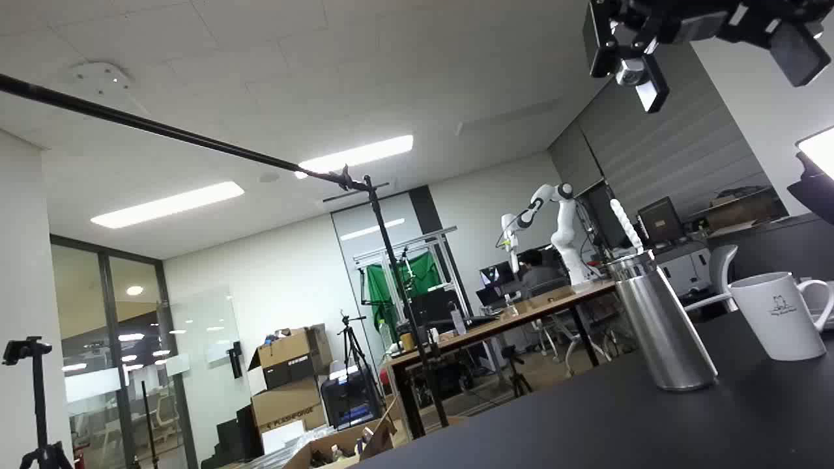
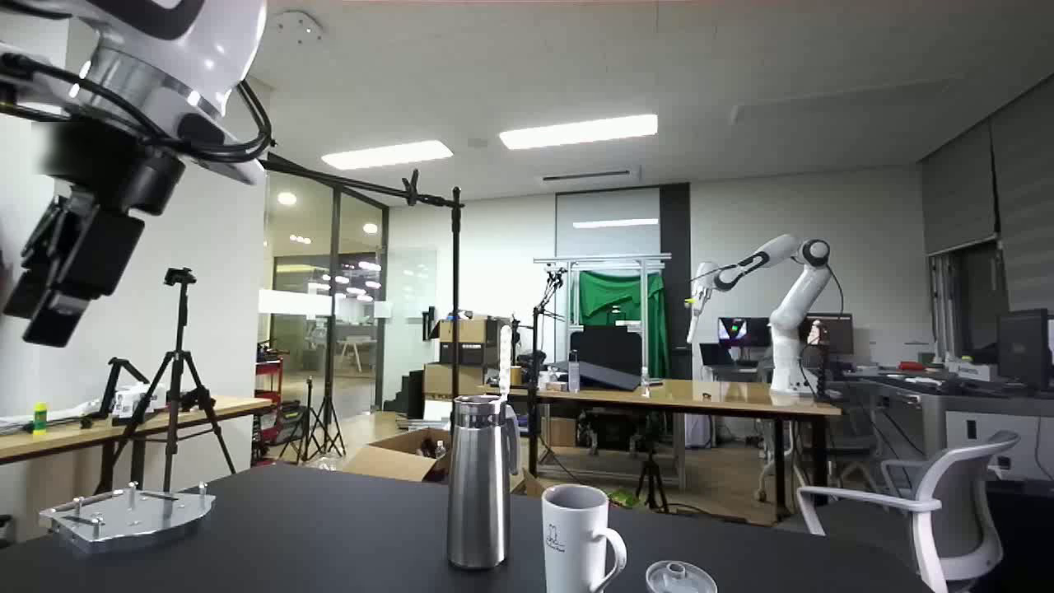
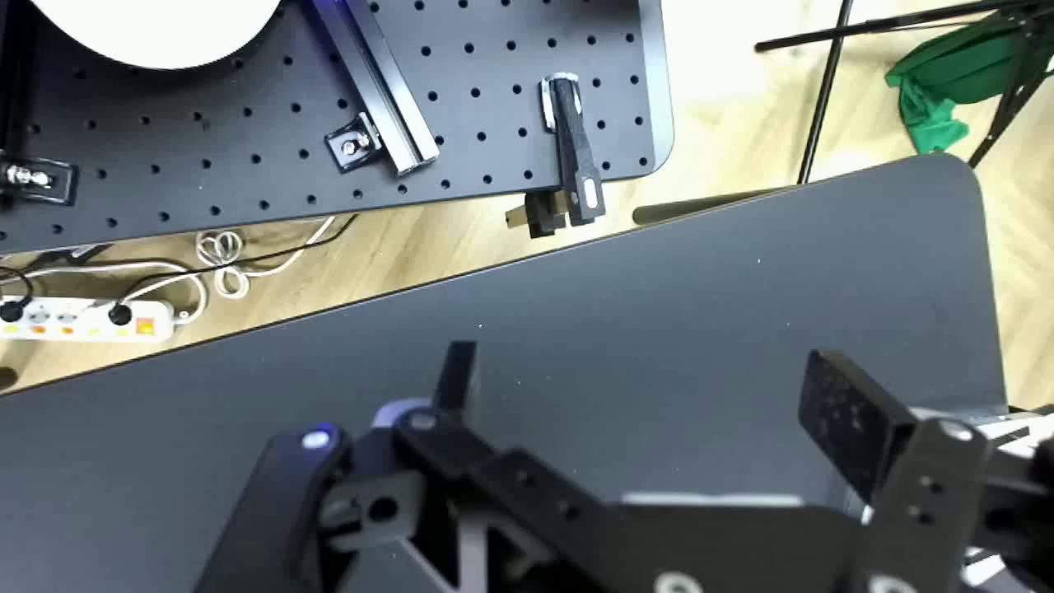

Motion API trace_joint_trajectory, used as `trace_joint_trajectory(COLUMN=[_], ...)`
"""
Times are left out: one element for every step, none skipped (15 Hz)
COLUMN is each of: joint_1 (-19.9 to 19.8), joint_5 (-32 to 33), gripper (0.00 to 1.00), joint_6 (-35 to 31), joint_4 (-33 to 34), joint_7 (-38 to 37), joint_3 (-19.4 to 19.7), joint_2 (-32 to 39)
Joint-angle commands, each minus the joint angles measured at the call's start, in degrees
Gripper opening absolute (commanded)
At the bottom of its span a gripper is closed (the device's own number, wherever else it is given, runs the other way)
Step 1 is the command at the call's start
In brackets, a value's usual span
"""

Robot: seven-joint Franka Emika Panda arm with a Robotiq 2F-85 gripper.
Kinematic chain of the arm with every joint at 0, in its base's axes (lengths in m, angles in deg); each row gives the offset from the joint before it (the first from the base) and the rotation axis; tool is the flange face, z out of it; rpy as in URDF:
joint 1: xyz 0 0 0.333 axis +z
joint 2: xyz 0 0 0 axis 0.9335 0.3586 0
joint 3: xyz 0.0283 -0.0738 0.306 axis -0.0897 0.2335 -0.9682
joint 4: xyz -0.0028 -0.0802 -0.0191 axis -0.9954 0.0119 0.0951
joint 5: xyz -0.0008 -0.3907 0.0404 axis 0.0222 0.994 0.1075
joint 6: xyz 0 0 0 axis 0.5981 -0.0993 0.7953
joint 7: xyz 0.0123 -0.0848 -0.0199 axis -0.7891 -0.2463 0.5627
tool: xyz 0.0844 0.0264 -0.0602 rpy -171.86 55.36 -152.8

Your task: Use the brush to clean the silver bottle

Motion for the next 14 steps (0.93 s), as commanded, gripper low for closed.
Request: trace_joint_trajectory(joint_1=[-0.87, -0.87, -0.87, -0.87, -0.88, -0.88, -0.88, -0.88, -0.88, -0.88, -0.88, -0.88, -1.74, -2.71], joint_5=[-0.45, -0.45, -0.45, -0.45, -0.44, -0.44, -0.44, -0.44, -0.44, -0.44, -0.44, -0.44, 0.32, 0.87], gripper=[1.00, 1.00, 1.00, 1.00, 1.00, 1.00, 1.00, 1.00, 1.00, 1.00, 1.00, 1.00, 1.00, 1.00], joint_6=[0.34, 0.33, 0.33, 0.33, 0.33, 0.33, 0.33, 0.33, 0.33, 0.33, 0.33, 0.33, -1.48, -2.70], joint_4=[0.12, 0.12, 0.13, 0.13, 0.13, 0.13, 0.13, 0.13, 0.13, 0.13, 0.14, 0.14, 0.56, 1.46], joint_7=[0.46, 0.46, 0.46, 0.46, 0.46, 0.46, 0.46, 0.46, 0.46, 0.46, 0.46, 0.46, 0.39, 0.15], joint_3=[-0.74, -0.73, -0.73, -0.73, -0.74, -0.75, -0.75, -0.75, -0.75, -0.75, -0.75, -0.75, -0.92, -0.70], joint_2=[-0.05, -0.05, -0.05, -0.05, -0.05, -0.05, -0.05, -0.05, -0.05, -0.04, -0.04, -0.04, 0.59, 1.80])
